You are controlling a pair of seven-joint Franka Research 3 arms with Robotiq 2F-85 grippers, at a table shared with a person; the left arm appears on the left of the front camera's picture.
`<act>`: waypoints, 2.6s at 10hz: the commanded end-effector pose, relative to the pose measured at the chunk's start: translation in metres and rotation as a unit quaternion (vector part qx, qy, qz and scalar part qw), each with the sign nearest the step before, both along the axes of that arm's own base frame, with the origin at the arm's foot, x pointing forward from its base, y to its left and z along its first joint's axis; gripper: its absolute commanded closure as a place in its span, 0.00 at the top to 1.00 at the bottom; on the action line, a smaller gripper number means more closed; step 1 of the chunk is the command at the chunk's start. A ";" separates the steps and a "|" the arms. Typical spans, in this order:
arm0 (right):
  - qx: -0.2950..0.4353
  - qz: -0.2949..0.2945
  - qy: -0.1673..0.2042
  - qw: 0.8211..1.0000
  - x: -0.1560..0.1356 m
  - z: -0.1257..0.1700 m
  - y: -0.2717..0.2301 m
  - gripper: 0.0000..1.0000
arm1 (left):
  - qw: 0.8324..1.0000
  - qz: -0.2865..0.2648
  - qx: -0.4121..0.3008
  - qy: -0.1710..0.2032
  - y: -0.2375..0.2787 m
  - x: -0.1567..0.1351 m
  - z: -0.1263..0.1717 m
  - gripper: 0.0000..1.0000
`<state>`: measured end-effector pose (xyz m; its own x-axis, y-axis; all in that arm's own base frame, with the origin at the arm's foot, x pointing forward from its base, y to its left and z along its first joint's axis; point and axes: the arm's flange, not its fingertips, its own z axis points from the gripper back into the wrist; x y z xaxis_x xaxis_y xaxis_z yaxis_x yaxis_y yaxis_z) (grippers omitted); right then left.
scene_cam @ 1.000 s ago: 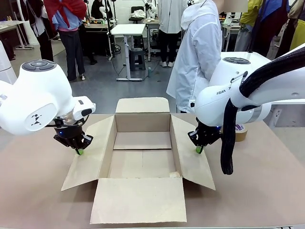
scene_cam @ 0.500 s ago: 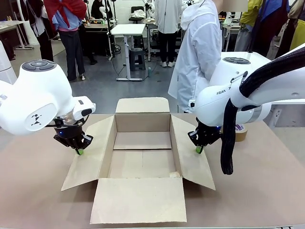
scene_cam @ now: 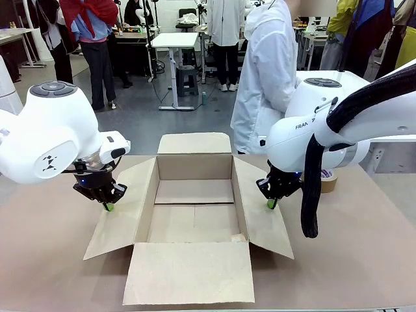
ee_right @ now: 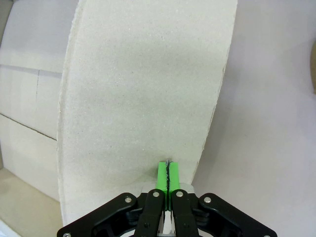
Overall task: Wrap the clocks to prevent damage.
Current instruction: Once the human has placed the objects inside and stepped back, release both hands from the side flaps of the Package Box.
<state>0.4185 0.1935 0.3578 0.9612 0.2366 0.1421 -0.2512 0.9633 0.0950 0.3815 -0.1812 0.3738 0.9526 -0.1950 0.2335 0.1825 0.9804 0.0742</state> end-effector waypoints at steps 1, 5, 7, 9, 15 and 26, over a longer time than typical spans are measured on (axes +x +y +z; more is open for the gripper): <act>-0.001 -0.005 0.002 1.000 -0.001 -0.002 -0.001 0.01 | 1.000 0.001 0.003 0.003 0.001 -0.002 -0.001 0.01; -0.001 -0.005 0.002 1.000 -0.001 -0.002 -0.001 0.01 | 1.000 0.001 0.003 0.003 0.001 -0.002 -0.001 0.01; -0.001 -0.005 0.002 1.000 -0.001 -0.002 -0.001 0.01 | 1.000 0.001 0.003 0.003 0.001 -0.002 -0.001 0.01; -0.001 -0.005 0.002 1.000 -0.001 -0.002 -0.001 0.01 | 1.000 0.001 0.003 0.003 0.001 -0.002 -0.001 0.01; -0.001 -0.005 0.002 1.000 -0.001 -0.002 -0.001 0.01 | 1.000 0.001 0.003 0.003 0.001 -0.002 -0.001 0.01; -0.001 -0.005 0.002 1.000 -0.001 -0.002 -0.001 0.01 | 1.000 0.001 0.003 0.003 0.001 -0.002 -0.001 0.01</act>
